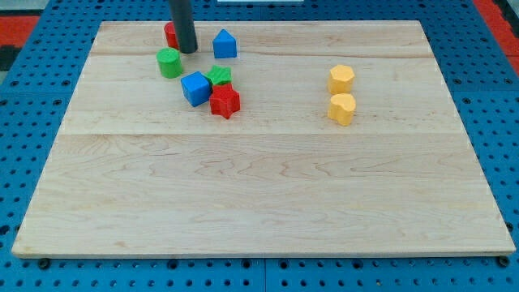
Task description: Push the blue triangle to the top of the yellow hexagon
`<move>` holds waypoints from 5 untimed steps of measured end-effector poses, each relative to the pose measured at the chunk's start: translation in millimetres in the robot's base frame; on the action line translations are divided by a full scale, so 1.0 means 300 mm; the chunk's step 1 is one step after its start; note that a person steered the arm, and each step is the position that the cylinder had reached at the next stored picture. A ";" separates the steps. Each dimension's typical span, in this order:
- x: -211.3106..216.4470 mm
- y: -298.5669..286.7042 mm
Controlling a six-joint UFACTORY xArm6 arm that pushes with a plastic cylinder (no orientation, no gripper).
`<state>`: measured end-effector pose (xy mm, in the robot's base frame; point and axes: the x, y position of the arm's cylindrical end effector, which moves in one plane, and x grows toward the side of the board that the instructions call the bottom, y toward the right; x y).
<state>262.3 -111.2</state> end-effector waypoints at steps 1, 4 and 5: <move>0.000 0.078; -0.038 0.167; -0.042 0.235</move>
<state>249.8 -40.8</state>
